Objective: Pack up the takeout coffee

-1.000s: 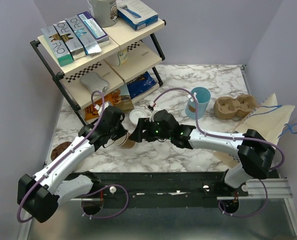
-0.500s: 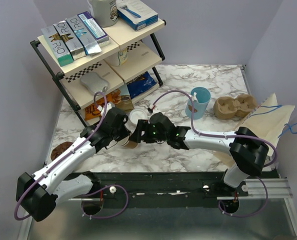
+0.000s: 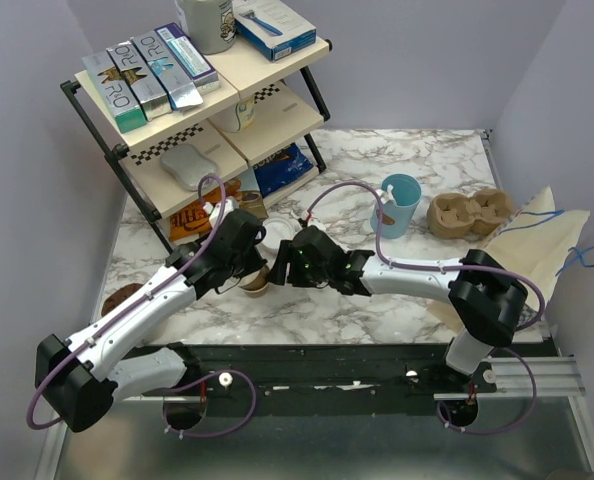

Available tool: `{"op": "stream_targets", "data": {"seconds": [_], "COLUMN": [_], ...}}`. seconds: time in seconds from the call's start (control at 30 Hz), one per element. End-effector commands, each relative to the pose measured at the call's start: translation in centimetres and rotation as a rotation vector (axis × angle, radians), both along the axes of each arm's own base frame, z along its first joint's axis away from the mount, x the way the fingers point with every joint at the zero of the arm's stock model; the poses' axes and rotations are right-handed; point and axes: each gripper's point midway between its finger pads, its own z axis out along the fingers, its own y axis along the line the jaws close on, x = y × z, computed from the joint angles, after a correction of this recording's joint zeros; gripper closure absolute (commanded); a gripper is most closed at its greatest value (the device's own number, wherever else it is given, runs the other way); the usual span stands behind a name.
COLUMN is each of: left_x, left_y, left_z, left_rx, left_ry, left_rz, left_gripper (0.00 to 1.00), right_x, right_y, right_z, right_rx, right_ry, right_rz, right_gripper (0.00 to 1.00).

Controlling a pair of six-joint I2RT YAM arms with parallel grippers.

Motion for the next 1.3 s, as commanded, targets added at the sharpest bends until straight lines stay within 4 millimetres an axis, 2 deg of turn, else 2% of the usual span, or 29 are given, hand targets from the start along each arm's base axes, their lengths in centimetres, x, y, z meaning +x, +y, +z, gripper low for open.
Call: {"op": "stream_targets", "data": {"seconds": [0.0, 0.1, 0.17, 0.5, 0.6, 0.67, 0.7, 0.73, 0.77, 0.8, 0.83, 0.9, 0.93, 0.97, 1.0, 1.03, 1.07, 1.1, 1.13, 1.17, 1.2, 1.23, 1.27], "left_x": [-0.3, -0.3, 0.0, 0.5, 0.7, 0.7, 0.9, 1.2, 1.1, 1.0, 1.3, 1.4, 0.6, 0.5, 0.6, -0.1, -0.1, -0.1, -0.2, -0.9, -0.9, -0.9, -1.1], "left_y": [-0.6, -0.6, -0.1, 2.5, 2.4, 1.6, 1.0, 0.5, -0.6, -2.1, -3.4, -5.6, -8.2, -9.5, -10.3, -12.4, -13.4, -14.6, -15.7, -16.8, -17.5, -18.0, -18.5], "left_z": [1.5, 2.0, 3.0, 8.3, 9.9, 10.9, 11.4, 11.4, 11.6, 11.8, 11.0, 11.1, 9.5, 10.2, 9.9, 8.3, 7.9, 7.4, 5.5, 4.8, 4.2, 2.6, 2.3], "left_rx": [0.037, 0.055, 0.084, 0.142, 0.131, 0.118, 0.102, 0.11, 0.086, 0.068, 0.086, 0.132, 0.181, 0.192, 0.24, 0.281, 0.301, 0.316, 0.349, 0.354, 0.36, 0.398, 0.402], "left_ry": [0.003, -0.014, -0.05, -0.197, -0.236, -0.261, -0.282, -0.292, -0.296, -0.309, -0.289, -0.31, -0.281, -0.299, -0.314, -0.295, -0.301, -0.318, -0.293, -0.293, -0.289, -0.266, -0.261], "left_rz": [-0.071, -0.102, -0.105, -0.061, -0.077, -0.136, -0.155, -0.186, -0.232, -0.27, -0.307, -0.36, -0.438, -0.466, -0.494, -0.555, -0.58, -0.621, -0.662, -0.698, -0.716, -0.732, -0.746], "left_gripper": [1.0, 1.0, 1.0, 1.0, 1.0, 1.0, 1.0, 1.0, 1.0, 1.0, 1.0, 1.0, 1.0, 1.0, 1.0, 1.0, 1.0, 1.0, 1.0, 1.0, 1.0, 1.0, 1.0], "right_x": [0.5, 0.5, 0.6, 0.7, 0.8, 1.7, 1.7, 1.9, 2.7, 2.7, 2.1, 2.2, 1.8, 1.3, 1.2, 0.7, 0.2, -0.1, -0.6, -0.8, -1.1, -1.4, -1.5], "right_y": [-1.2, -1.3, -0.9, 0.5, -0.5, -2.5, -4.2, -6.3, -8.5, -10.0, -12.9, -16.6, -18.4, -20.1, -21.5, -22.8, -24.0, -24.7, -25.5, -26.0, -26.6, -27.0, -27.3], "right_z": [-1.8, -1.4, -0.3, 6.3, 8.1, 8.6, 7.5, 9.0, 9.1, 9.4, 9.7, 10.2, 9.1, 10.9, 11.2, 10.9, 12.2, 12.4, 12.3, 12.4, 13.1, 12.8, 12.9], "right_rx": [-0.093, -0.089, -0.067, 0.074, 0.109, 0.11, 0.088, 0.109, 0.089, 0.087, 0.093, 0.06, 0.012, 0.053, 0.034, 0.0, 0.03, 0.023, 0.007, 0.01, 0.03, 0.018, 0.02], "right_ry": [0.022, 0.015, -0.003, -0.112, -0.131, -0.141, -0.132, -0.162, -0.203, -0.222, -0.251, -0.324, -0.336, -0.379, -0.403, -0.401, -0.429, -0.439, -0.438, -0.442, -0.456, -0.452, -0.453], "right_rz": [-0.073, -0.072, -0.056, 0.021, -0.002, -0.07, -0.114, -0.171, -0.261, -0.309, -0.359, -0.448, -0.467, -0.497, -0.522, -0.531, -0.553, -0.557, -0.562, -0.566, -0.582, -0.583, -0.587], "right_gripper": [0.32, 0.31, 0.29, 0.21, 0.17, 0.15, 0.14, 0.13, 0.1, 0.09, 0.07, 0.01, 0.01, 0.0, 0.0, 0.0, 0.0, 0.0, 0.0, 0.0, 0.0, 0.0, 0.0]}}
